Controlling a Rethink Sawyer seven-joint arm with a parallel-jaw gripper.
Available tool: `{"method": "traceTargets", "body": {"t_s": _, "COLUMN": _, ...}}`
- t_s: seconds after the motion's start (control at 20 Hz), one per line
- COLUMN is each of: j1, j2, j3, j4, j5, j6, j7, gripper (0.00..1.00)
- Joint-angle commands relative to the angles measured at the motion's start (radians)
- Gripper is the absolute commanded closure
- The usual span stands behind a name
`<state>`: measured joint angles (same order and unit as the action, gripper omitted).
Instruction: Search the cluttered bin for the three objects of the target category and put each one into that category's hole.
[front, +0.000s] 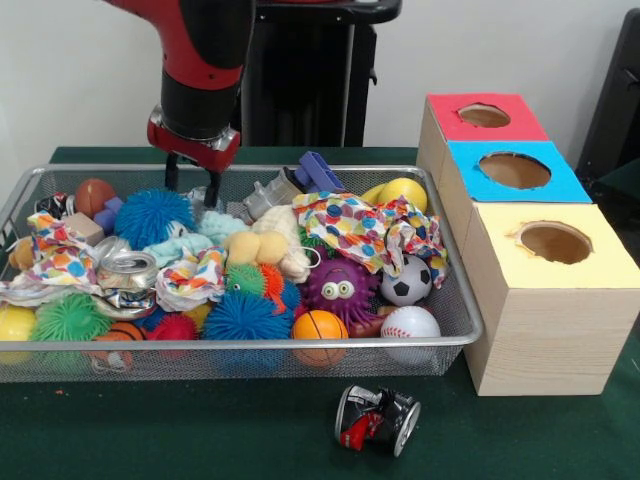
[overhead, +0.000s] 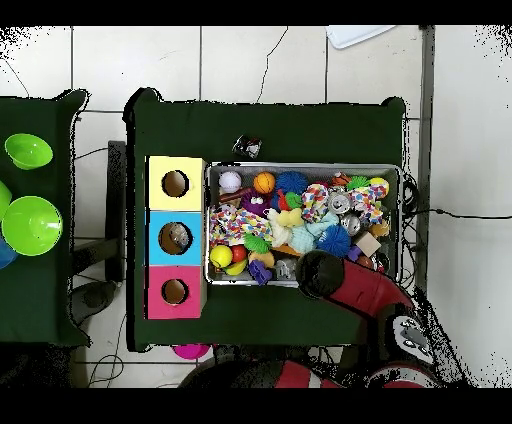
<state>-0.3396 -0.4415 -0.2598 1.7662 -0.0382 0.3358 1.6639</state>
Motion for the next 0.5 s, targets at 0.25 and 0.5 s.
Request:
{"method": "traceTargets", "body": {"t_s": 0.25, "j1": -0.045, "j2": 0.050, "j3": 0.119, "j4": 0.019, "j5": -0.030, "j6": -0.074, "j7": 0.103, "gripper": 0.00}}
{"method": "traceTargets", "body": {"t_s": 0.5, "j1": -0.059, "j2": 0.052, "j3": 0.127, "j4": 0.055, "j5": -0.024, "j6": -0.069, "j7": 0.113, "gripper": 0.00}}
